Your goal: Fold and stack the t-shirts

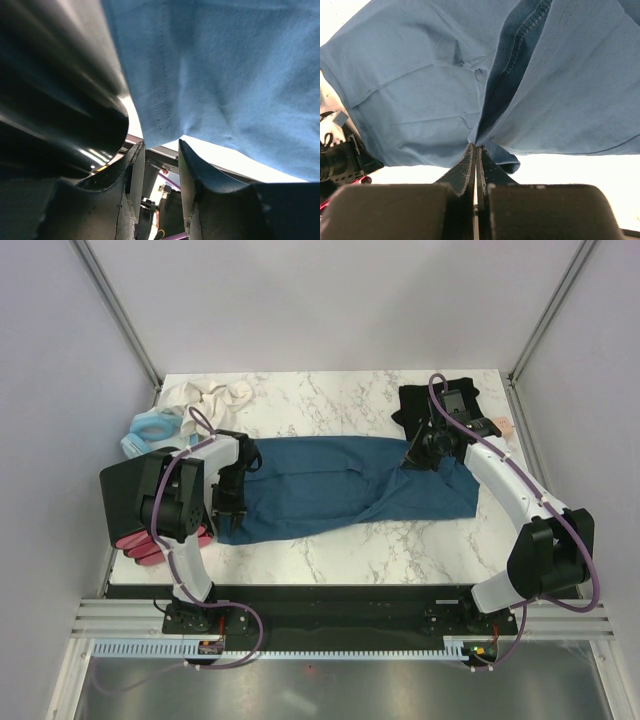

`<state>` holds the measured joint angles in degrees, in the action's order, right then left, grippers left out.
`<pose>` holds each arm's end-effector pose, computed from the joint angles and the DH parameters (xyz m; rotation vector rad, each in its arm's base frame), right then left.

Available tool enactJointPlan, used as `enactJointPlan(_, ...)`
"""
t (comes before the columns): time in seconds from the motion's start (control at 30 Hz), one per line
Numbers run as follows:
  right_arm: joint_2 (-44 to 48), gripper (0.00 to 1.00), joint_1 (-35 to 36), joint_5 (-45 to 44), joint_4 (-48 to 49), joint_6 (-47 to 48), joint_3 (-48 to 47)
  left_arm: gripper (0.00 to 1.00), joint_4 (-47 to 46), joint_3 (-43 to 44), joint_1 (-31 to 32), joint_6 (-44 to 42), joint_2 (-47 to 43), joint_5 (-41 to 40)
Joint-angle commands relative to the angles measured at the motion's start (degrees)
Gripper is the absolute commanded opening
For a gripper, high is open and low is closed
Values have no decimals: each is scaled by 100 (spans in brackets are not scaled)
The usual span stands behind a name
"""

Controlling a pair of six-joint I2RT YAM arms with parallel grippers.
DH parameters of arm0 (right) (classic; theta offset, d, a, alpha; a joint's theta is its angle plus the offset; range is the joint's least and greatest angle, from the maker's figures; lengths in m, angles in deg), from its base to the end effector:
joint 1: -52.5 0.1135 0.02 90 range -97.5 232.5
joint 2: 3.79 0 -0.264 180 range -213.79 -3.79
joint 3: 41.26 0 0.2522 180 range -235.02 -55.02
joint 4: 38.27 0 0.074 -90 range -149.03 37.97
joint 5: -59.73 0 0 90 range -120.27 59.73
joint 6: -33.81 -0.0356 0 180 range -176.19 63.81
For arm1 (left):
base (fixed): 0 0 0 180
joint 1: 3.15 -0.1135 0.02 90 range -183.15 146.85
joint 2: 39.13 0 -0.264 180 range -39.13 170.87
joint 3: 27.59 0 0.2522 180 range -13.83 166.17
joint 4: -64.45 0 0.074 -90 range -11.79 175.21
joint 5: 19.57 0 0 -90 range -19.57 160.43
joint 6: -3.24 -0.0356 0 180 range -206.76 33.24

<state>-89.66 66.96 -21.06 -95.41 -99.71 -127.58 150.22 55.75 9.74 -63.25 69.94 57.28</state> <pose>0.3018 0.0837 0.2876 0.6034 2.5827 0.5713 0.2880 -0.0576 0.1524 0.1994 -2.8119 -0.4757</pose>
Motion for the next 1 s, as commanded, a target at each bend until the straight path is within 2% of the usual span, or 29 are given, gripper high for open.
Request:
enactJointPlan(0.0,140,0,-31,133,198,-51,-145,40,24,82,4,-22,70,181)
enactJointPlan(0.5,-35,0,-31,248,312,-147,-303,36,-64,-76,4,-48,61,260)
enactJointPlan(0.87,-97,0,-31,265,347,-165,-303,25,-73,-76,-32,-39,17,181)
enactJointPlan(0.97,-88,0,-39,257,347,-156,-312,14,-73,-94,-102,-57,26,242)
